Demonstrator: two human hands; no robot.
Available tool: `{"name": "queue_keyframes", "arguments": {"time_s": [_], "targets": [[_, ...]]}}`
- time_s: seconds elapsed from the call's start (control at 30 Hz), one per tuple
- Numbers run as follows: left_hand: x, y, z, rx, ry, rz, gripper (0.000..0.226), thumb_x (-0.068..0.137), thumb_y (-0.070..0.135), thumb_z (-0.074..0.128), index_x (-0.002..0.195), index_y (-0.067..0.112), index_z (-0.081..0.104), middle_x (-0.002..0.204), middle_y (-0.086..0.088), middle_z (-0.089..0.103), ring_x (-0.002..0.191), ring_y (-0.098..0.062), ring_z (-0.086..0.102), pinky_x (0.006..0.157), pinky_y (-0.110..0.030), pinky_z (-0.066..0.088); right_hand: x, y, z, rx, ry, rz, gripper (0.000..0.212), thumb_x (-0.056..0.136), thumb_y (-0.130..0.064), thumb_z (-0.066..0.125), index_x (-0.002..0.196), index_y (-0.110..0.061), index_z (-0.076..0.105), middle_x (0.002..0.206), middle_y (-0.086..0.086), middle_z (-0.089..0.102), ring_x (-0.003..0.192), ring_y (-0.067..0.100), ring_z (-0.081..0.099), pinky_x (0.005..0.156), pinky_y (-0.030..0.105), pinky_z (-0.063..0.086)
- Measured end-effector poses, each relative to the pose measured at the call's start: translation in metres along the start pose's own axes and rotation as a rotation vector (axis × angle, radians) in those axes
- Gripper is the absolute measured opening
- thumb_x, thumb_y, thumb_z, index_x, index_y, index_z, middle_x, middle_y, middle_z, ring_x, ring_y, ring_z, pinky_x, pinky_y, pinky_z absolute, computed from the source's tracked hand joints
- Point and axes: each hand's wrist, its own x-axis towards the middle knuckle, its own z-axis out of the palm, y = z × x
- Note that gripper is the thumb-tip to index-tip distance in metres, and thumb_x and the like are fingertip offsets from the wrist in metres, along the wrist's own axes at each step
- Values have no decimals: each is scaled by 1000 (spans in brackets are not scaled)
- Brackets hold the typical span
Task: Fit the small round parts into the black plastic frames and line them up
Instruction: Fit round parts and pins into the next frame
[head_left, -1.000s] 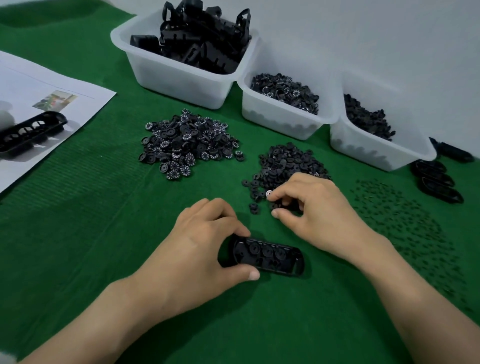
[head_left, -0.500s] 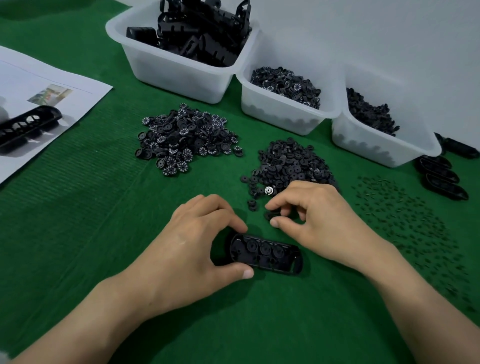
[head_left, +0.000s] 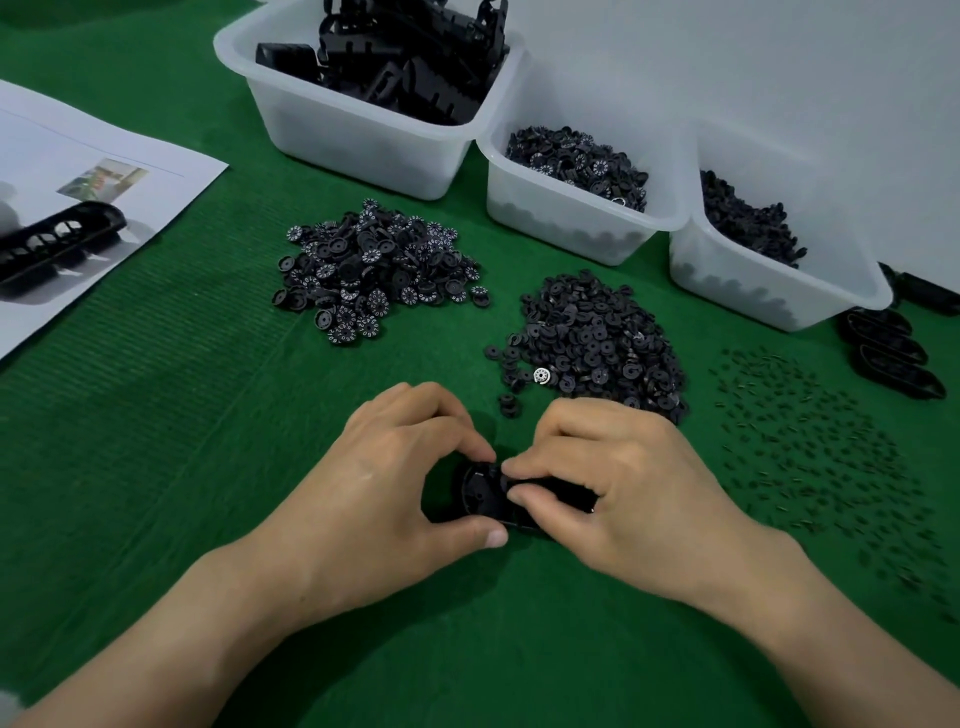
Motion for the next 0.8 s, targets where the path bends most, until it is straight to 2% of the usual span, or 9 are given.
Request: {"name": "queue_keyframes", "arguments": {"time_s": [0.13,0.2,0.27,0.33,0.4,0.53,0.63,0.7,0.8], "targets": [[0,-1,0,5,1,-2,43,63,57,67,96,31,63,99,20,48,96,2,42,89,-14,32,1,-1,0,-52,-32,-36,9,77,-23,70,83,-18,74,71,-3,59,63,17,56,52,36,51],[0,-1,0,6,-2,-3,43,63,56,68,96,30,63,99,20,48,96,1,42,88,-13,32,2,0,-4,-12,-76,-4,15,78,-30,68,89,-22,74,74,-6,60,66,13,57,56,36,53],[0,-1,0,2,-7,-5,43,63,56,68,97,31,63,100,19,48,97,1,42,89,-14,31,6,8,-10,36,-59,104,24,81,-38,62,99,-26,71,80,-10,62,69,3,56,65,33,54],[-1,-1,0,-1,-12,-10,45,63,60,63,98,33,62,101,21,47,98,3,41,90,-12,30,15,24,-13,-2,53,217,23,82,-30,64,104,-25,69,80,-12,60,66,-10,44,67,28,48],[-1,-1,0,-5,-20,-12,49,62,65,57,99,34,61,102,23,46,100,3,40,90,-12,30,25,37,-12,-70,98,304,23,83,-24,65,106,-26,68,79,-11,55,64,-6,40,69,26,42],[-1,0,-1,-7,-25,-13,50,61,68,53,99,35,60,102,24,45,102,4,40,89,-12,30,36,37,-2,-107,48,324,17,84,-25,64,101,-25,69,83,-6,54,79,14,54,77,35,48],[-1,0,-1,-5,-23,-16,47,62,63,59,99,34,61,102,23,45,101,4,39,90,-9,28,36,34,0,-98,38,320,10,82,-17,67,91,-21,68,85,-3,56,79,16,55,75,38,48],[-1,-1,-1,-1,-25,-16,45,63,61,62,99,34,61,102,22,45,100,4,40,90,-10,29,33,33,-1,-59,45,309,9,79,-13,69,82,-21,67,83,-5,57,74,11,53,70,34,47],[-1,-1,-1,2,-26,-18,48,62,65,58,99,34,60,103,23,45,101,3,40,90,-13,31,25,28,-2,52,2,294,13,75,-11,73,74,-22,66,78,-11,58,64,-2,48,62,15,37]]}}
